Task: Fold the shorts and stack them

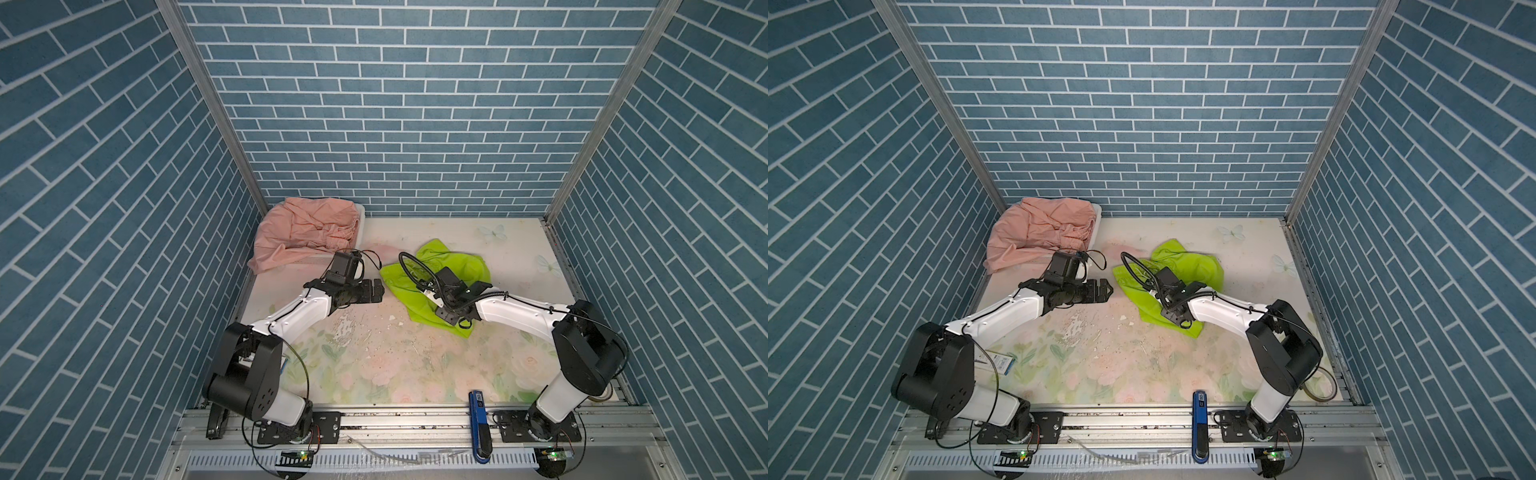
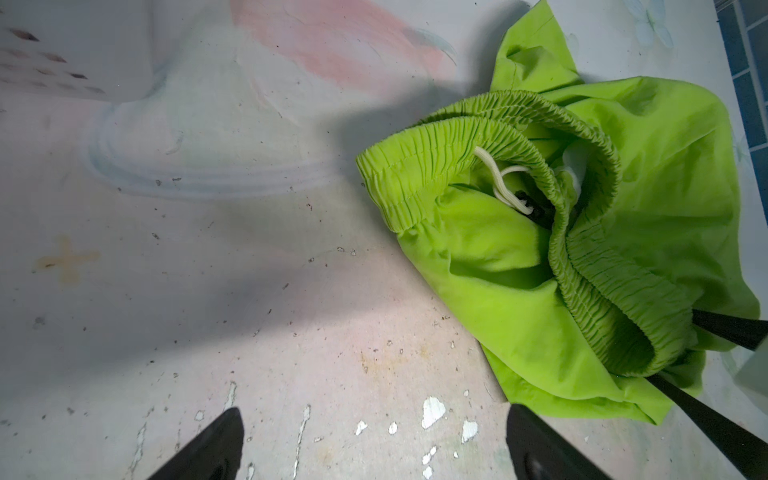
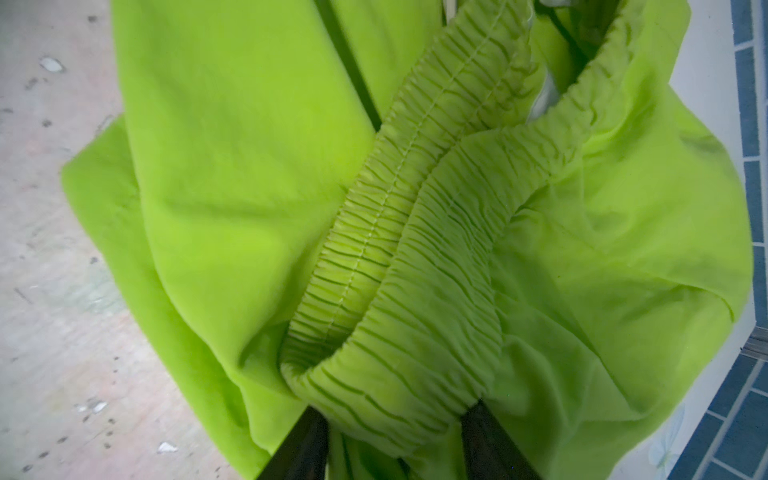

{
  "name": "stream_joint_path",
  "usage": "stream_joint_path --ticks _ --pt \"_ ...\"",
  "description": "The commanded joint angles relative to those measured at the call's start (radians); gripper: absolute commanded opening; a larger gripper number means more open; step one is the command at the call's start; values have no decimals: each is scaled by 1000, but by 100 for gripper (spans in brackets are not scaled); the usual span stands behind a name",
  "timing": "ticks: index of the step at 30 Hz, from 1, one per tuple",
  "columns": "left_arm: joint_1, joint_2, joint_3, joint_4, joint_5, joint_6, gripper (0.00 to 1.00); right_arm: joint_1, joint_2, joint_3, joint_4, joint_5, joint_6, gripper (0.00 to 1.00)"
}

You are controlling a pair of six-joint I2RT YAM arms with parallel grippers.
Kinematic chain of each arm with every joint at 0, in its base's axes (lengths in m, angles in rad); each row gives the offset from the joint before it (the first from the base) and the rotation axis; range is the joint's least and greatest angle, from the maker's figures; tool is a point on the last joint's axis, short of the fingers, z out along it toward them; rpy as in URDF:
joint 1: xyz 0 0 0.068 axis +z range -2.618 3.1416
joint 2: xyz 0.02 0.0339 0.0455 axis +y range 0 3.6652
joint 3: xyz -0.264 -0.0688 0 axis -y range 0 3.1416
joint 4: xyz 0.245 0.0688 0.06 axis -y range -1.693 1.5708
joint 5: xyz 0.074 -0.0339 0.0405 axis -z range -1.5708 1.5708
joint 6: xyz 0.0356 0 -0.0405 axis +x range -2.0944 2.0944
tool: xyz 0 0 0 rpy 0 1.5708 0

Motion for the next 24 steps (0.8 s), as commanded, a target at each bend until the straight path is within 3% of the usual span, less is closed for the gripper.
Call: stream_joint_path --ticks 1,5,20,23,24 --pt "-12 5 23 10 3 6 100 1 -90 24 -5 -109 3 54" --pt "-11 3 23 12 1 6 100 -4 -123 18 -9 -185 24 61" --pt "-12 20 25 42 -14 10 100 -18 53 71 -6 -69 -39 61" --pt "-12 34 26 57 -8 8 100 -18 72 75 39 -45 -49 55" --pt "-14 40 28 62 -8 6 100 -21 79 78 44 -46 -49 47"
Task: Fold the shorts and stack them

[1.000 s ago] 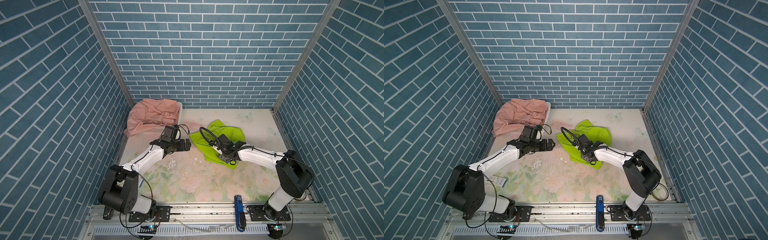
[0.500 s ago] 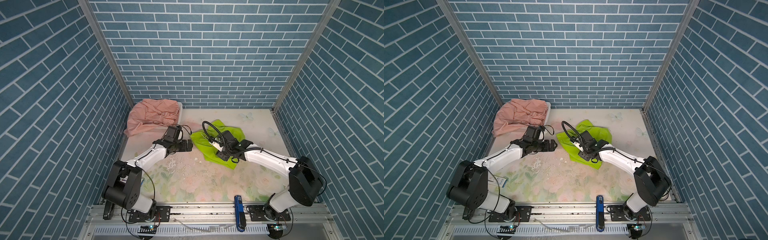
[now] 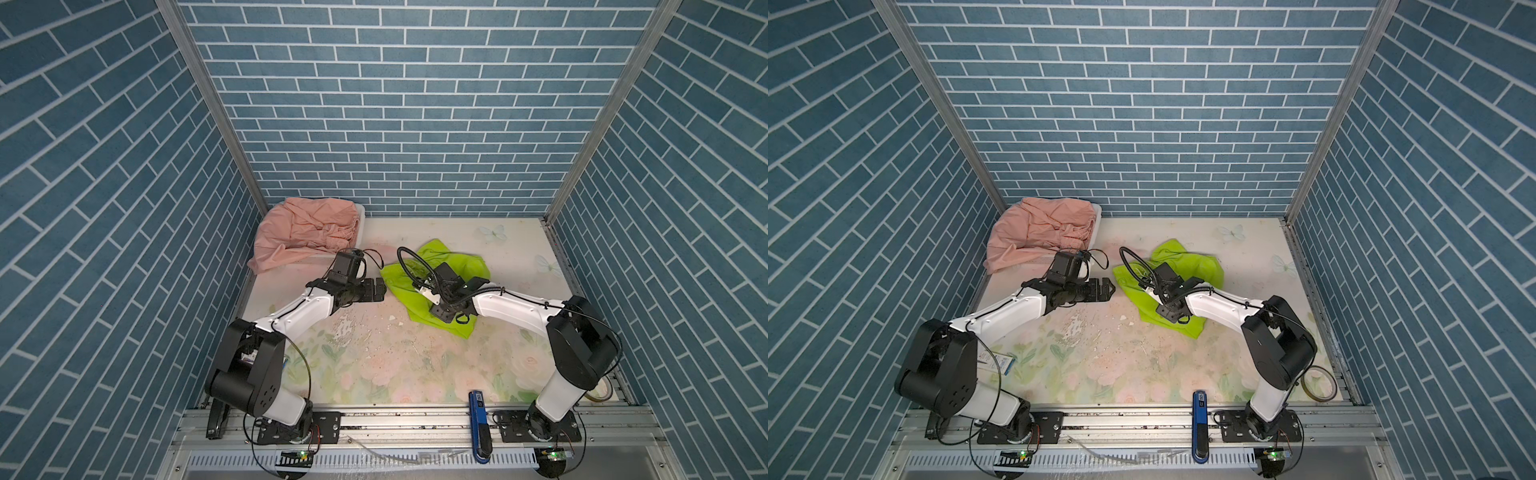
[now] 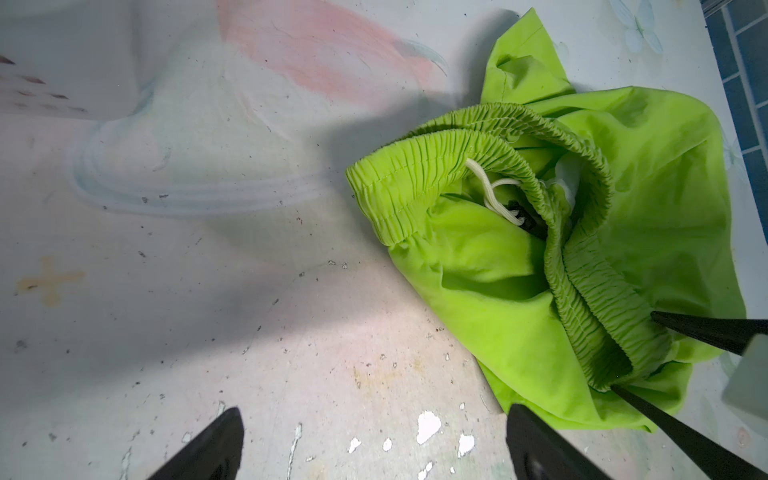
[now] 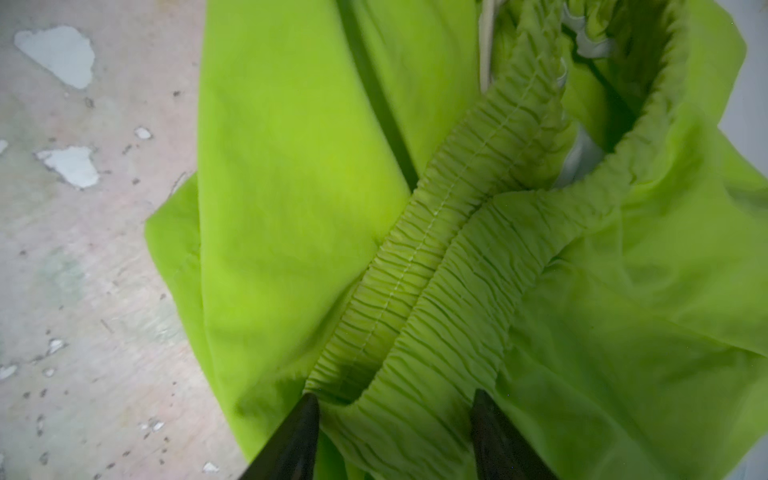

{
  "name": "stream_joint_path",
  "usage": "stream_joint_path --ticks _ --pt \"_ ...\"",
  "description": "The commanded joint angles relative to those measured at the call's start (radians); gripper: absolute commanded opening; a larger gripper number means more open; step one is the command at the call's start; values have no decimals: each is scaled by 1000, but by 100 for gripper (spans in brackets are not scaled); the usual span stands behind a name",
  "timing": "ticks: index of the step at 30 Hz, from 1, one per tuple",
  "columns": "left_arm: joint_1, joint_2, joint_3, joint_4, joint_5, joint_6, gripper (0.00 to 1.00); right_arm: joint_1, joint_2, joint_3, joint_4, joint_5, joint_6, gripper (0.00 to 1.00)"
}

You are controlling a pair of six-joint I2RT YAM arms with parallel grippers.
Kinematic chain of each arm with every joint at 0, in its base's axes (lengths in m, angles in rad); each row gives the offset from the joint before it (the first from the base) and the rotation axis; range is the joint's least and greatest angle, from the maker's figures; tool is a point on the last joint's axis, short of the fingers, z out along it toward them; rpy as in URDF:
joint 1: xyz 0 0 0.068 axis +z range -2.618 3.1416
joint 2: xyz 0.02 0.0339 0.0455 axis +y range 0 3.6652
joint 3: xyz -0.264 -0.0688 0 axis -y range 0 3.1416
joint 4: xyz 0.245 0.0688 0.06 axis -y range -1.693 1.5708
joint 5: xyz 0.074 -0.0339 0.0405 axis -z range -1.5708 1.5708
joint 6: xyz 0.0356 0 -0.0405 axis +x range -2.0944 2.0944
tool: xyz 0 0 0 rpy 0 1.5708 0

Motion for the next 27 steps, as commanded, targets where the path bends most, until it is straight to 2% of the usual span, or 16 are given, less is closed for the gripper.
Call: stream_joint_path --ticks 1,3,4,7,13,17,22,25,27 --pt "-8 28 26 23 -4 6 100 -5 30 35 37 34 -36 34" --pt "-10 44 25 48 -5 9 100 -5 42 53 27 31 -35 8" --pt "-11 53 26 64 -7 9 100 -6 44 58 19 33 -34 0" --pt "-17 83 24 140 -30 24 100 -22 14 65 -1 1 -13 0" --pt "-23 194 77 264 -80 6 100 -111 -153 -8 47 -211 95 0" --pt "-24 297 137 317 -74 -17 100 -160 -239 -75 94 -305 141 0" --pt "-24 407 208 381 -16 -18 99 -177 -265 -117 137 -400 171 0" --pt "-23 440 226 409 10 -32 93 -178 -257 -126 165 -422 193 0" --pt "-24 461 235 426 22 -34 82 -178 -259 -128 185 -432 204 0"
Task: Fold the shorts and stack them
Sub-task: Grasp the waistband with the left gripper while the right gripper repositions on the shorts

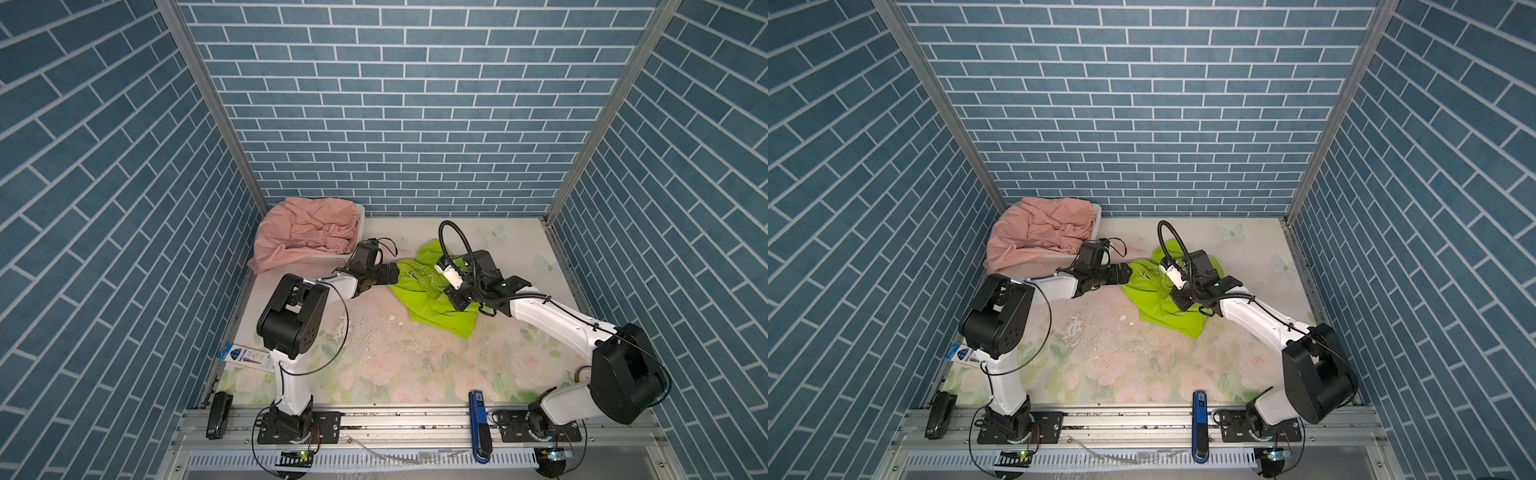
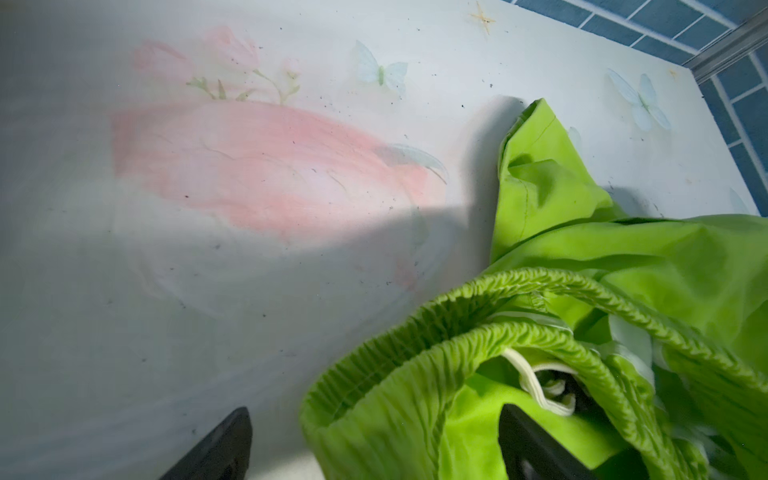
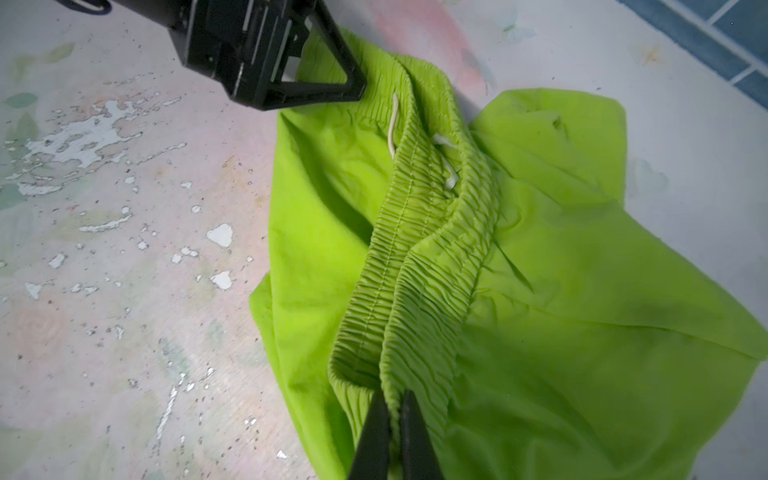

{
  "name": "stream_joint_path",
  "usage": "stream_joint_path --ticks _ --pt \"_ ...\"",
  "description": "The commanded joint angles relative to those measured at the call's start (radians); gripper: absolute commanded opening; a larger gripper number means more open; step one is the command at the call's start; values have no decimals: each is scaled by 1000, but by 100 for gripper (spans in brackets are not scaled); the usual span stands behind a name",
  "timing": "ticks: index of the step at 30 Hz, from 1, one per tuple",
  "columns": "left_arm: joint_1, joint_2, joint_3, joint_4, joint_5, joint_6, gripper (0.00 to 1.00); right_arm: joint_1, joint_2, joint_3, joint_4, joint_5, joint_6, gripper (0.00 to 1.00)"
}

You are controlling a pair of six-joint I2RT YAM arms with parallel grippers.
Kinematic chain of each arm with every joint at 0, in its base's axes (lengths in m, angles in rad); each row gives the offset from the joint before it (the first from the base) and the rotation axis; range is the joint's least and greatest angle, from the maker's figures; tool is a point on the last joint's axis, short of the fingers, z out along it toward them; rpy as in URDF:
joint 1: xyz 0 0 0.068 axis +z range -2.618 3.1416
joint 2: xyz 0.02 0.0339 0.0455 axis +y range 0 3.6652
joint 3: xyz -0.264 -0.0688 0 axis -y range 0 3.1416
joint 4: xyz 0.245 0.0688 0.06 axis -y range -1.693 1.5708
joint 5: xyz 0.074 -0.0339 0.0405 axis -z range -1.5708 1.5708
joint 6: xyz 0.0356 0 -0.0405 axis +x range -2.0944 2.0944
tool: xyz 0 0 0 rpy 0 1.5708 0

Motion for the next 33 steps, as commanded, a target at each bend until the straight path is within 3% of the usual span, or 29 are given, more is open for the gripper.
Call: stream_joint_path --ticks 1,3,5,6,10,16,19,20,26,33 --pt "-4 33 33 56 41 -6 74 -3 0 1 58 -66 46 0" --pt "-4 53 53 40 49 4 50 -7 4 12 54 -68 45 0" --pt "-4 60 69 13 46 20 14 -17 14 29 34 -59 42 0" --pt "-5 56 71 4 42 26 2 -24 21 35 25 -51 42 0" --pt "-4 -3 47 -18 36 69 0 -108 75 82 11 -106 68 0" --pt "-4 -108 59 -217 -4 118 0 -176 238 247 -30 -153 73 0" --pt "-4 -132 38 -250 -8 108 0 -178 290 301 -36 -208 41 44" --pt "-4 -133 29 -247 -9 103 0 -178 289 306 -36 -226 31 48" --pt "-5 -121 26 -241 6 98 0 -175 192 205 -20 -263 -55 59" --pt "-4 -112 58 -276 1 122 0 -173 141 147 -79 -246 -103 61"
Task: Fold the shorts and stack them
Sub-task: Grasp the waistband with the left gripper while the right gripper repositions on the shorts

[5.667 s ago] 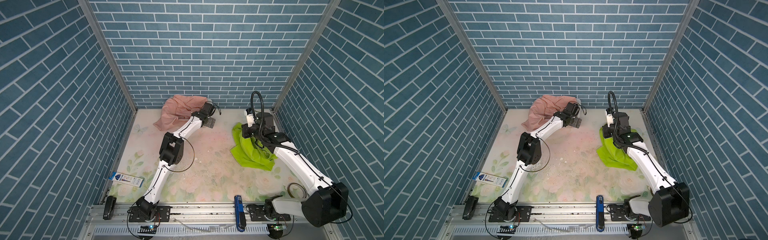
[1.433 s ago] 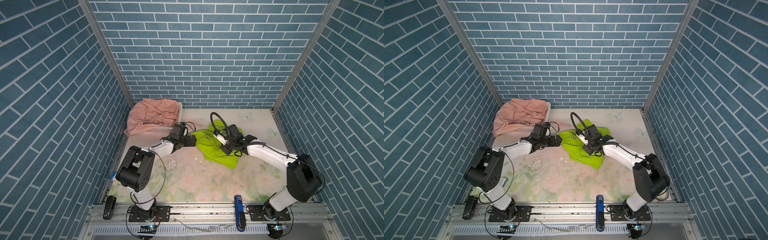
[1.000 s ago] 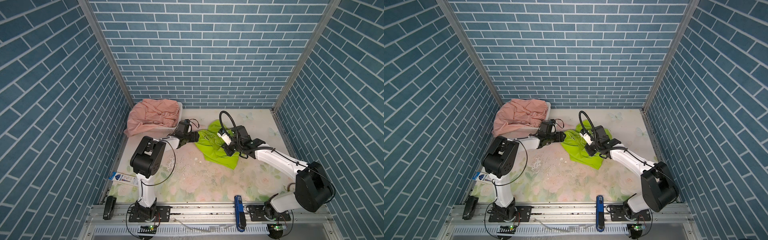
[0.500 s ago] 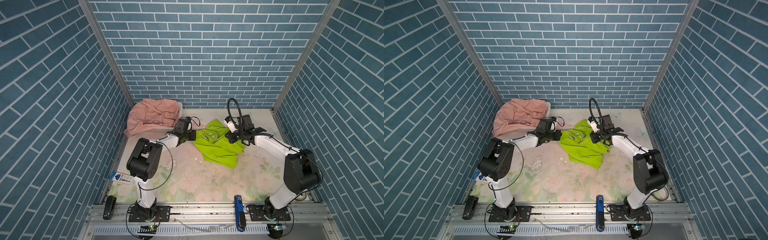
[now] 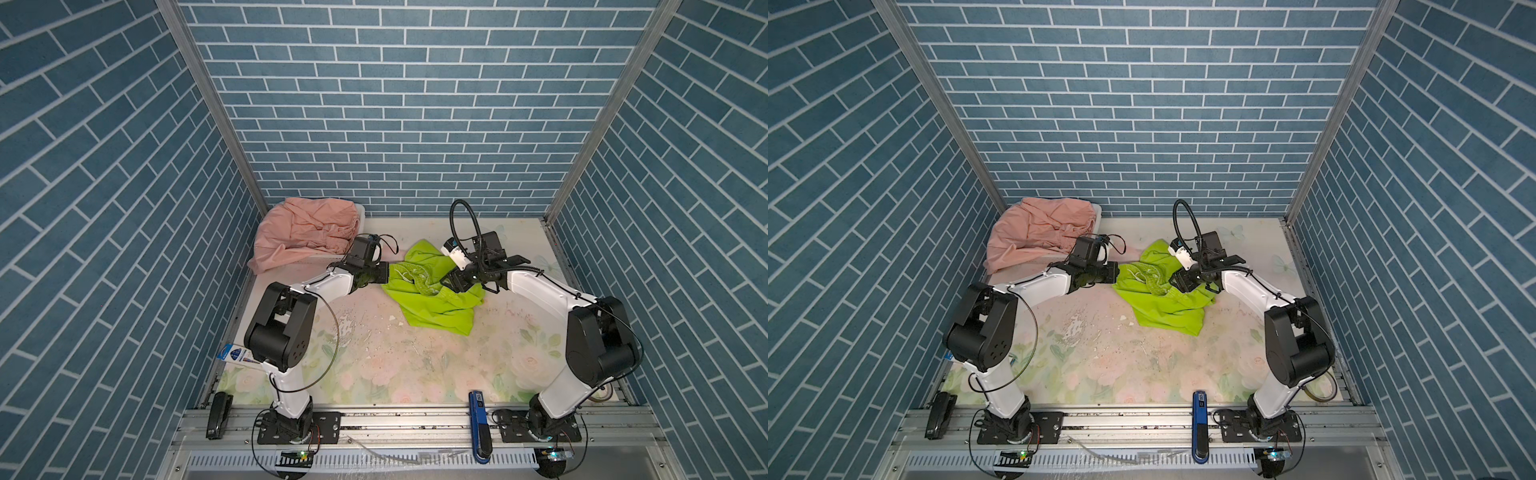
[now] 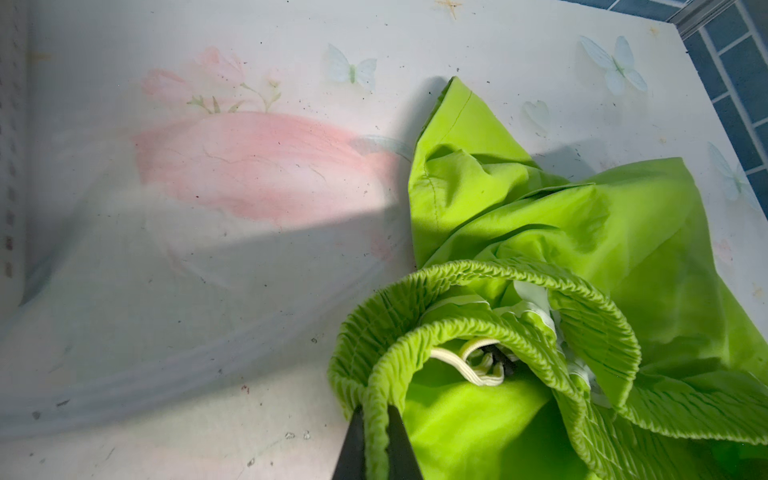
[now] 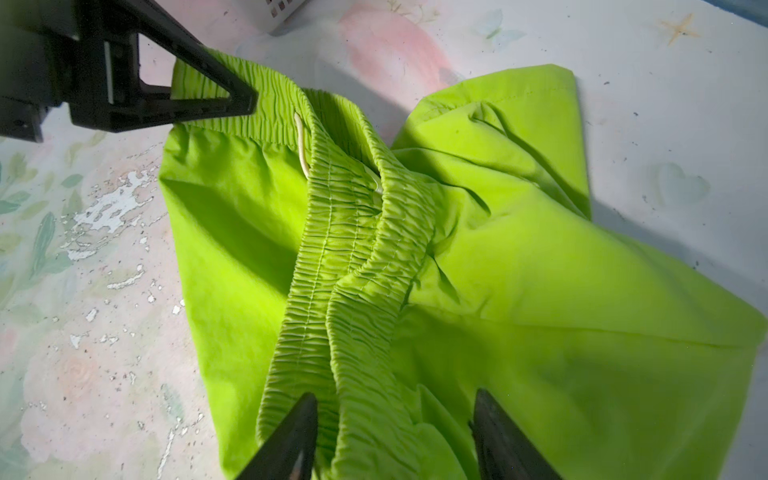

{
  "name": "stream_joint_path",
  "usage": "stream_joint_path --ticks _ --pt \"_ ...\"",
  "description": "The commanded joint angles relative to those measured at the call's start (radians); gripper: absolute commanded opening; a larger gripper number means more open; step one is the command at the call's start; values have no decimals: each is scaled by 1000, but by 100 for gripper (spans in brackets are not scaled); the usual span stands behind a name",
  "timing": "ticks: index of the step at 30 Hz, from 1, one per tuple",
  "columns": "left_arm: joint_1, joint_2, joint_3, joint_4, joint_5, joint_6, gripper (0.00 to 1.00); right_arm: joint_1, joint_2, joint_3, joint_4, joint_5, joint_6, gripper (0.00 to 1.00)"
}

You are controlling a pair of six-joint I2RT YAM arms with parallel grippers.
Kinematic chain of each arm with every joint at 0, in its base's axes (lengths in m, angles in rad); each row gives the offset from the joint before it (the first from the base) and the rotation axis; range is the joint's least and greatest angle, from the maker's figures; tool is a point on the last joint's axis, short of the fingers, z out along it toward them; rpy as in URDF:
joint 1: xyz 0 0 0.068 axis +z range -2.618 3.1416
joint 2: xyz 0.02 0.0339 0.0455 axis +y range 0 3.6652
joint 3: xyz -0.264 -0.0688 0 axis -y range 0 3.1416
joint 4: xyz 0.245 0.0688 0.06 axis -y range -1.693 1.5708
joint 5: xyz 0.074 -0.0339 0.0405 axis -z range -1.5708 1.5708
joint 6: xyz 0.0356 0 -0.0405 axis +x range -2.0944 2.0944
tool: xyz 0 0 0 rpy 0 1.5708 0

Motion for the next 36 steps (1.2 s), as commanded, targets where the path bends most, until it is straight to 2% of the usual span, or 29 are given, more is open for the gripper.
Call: stream_joint_path --ticks 1,12,18,26,33,36 --pt "-3 21 29 -50 -10 31 0 6 -77 -49 -29 -30 -59 62" --pt "-2 48 53 -66 -18 36 0 65 -232 -173 26 -71 -21 64" --pt "-3 51 66 -83 -18 43 0 200 -130 -159 -58 219 -138 64" --pt "-2 49 76 -105 -22 43 0 242 -57 -135 -55 355 -231 64" --pt "-2 51 91 -121 -23 46 0 273 -2 -119 -63 393 -238 62" --pt "-2 52 102 -134 -24 52 0 283 4 -136 -2 439 -224 60"
